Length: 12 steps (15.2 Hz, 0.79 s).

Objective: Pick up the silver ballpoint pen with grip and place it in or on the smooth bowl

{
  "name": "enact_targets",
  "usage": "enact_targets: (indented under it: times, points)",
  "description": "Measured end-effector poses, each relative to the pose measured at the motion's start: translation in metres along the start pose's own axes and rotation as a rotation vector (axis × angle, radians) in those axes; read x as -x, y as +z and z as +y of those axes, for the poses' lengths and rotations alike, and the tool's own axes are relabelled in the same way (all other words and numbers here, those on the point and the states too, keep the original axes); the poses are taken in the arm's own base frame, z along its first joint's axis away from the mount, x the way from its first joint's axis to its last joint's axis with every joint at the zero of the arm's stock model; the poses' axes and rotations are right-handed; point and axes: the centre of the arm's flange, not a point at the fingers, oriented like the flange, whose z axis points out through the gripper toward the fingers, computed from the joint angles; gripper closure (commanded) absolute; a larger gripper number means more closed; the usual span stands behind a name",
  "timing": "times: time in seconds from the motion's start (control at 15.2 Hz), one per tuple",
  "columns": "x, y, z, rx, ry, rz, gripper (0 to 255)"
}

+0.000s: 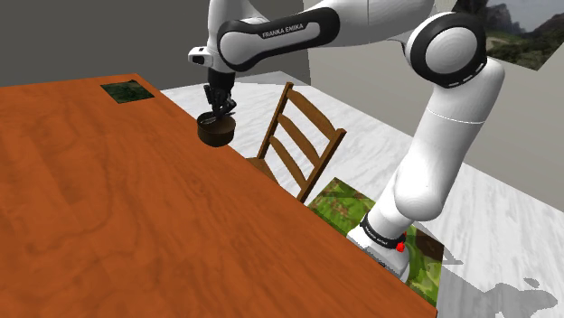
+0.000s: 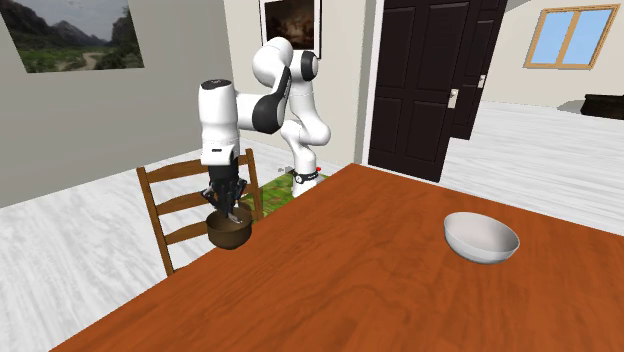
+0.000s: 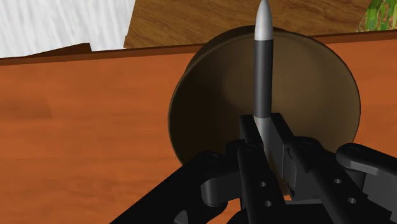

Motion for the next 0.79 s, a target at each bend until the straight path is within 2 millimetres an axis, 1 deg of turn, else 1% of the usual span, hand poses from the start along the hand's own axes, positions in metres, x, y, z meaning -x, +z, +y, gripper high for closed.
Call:
enact_targets:
  times: [0.2,0.26,0.66,0.79]
  points:
    - [0.000,0.000,0.000,0.000,0.000,0.000,255]
    - [0.000,0.000,0.000,0.000,0.000,0.000,0]
    - [0.000,0.000,0.000,0.000,0.000,0.000,0]
    - [0.001,-0.017,0.000,0.001,0.000,0.000,0]
